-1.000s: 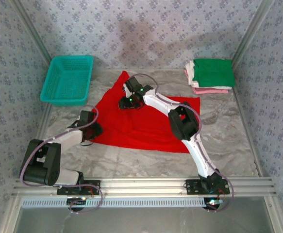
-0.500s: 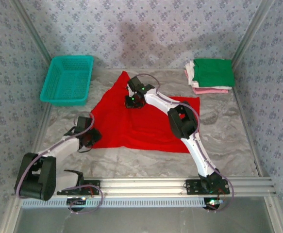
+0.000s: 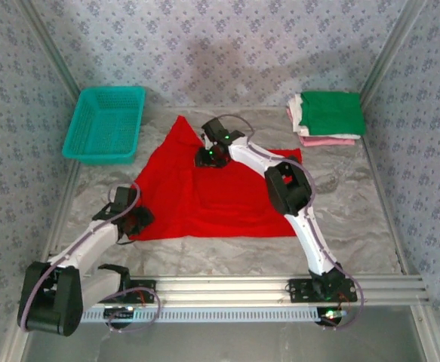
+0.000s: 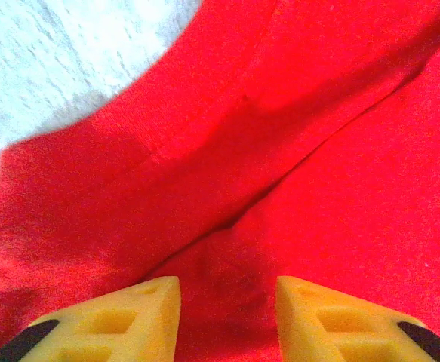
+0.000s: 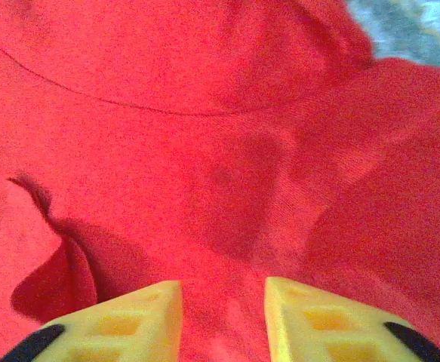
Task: Fold and stack the t-shirts
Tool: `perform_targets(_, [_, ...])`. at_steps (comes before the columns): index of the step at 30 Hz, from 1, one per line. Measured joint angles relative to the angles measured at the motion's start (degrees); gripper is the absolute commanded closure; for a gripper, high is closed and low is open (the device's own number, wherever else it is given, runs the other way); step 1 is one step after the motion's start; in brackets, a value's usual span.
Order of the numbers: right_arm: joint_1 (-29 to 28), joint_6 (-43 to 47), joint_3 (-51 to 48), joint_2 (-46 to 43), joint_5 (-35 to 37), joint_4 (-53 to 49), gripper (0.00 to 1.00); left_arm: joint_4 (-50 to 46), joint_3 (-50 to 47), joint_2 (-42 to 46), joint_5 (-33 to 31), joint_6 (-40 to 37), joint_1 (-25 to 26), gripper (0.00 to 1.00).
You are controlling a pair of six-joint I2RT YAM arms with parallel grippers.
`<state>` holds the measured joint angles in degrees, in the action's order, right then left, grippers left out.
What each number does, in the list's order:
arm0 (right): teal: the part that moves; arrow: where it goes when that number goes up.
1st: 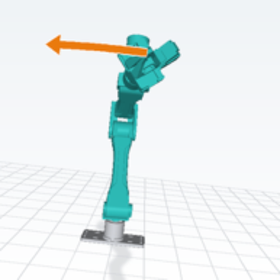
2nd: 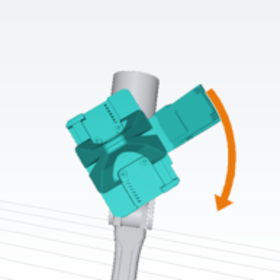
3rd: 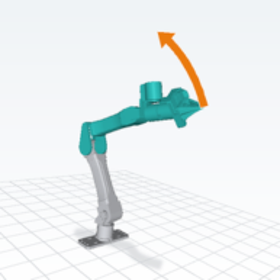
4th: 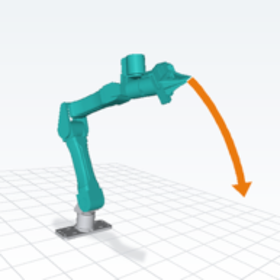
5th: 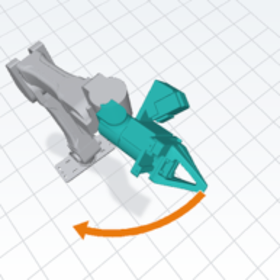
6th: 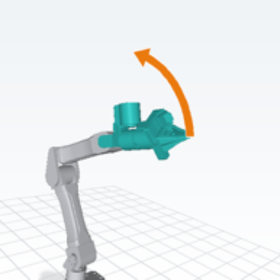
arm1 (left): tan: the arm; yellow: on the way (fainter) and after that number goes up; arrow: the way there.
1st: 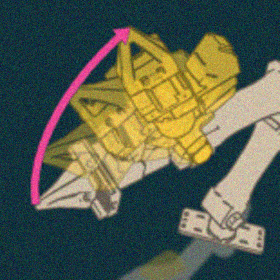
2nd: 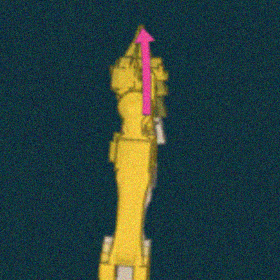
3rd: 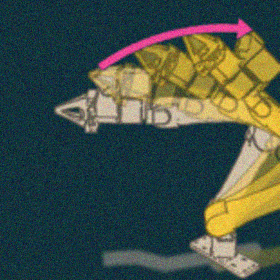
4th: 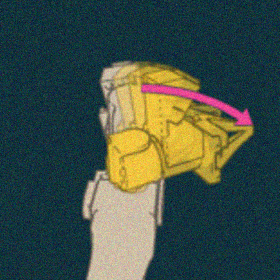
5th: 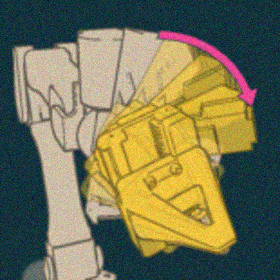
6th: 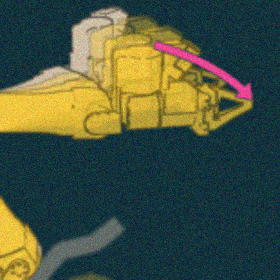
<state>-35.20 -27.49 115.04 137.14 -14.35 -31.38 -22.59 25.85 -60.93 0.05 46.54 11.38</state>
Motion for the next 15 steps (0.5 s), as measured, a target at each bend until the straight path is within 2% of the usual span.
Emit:
perform_targets(2, [0.76,0.09,-6.1,-5.09,0.79,1.14,0.58,-1.79,3.04,0.0,-1.18,-1.6,-0.04,0.58])
perform_targets(4, [2.05,-0.33,-13.46,-11.58,1.6,2.29,0.58,-1.9,6.47,-0.39,-1.46,-3.89,-0.13,0.5])
perform_targets(7, [6.14,-1.68,-25.88,-22.29,2.36,6.08,0.58,-1.27,15.21,-5.86,-0.42,-8.2,0.07,0.47])
perform_targets(11, [14.14,-2.51,-37.0,-30.69,4.37,9.31,0.56,-1.7,36.54,-23.56,1.68,-15.08,2.12,0.46])
perform_targets(15, [18.69,-2.51,-42.1,-33.03,5.95,10.73,0.55,-2.78,60.83,-44.3,4.81,-19.71,3.63,0.44])
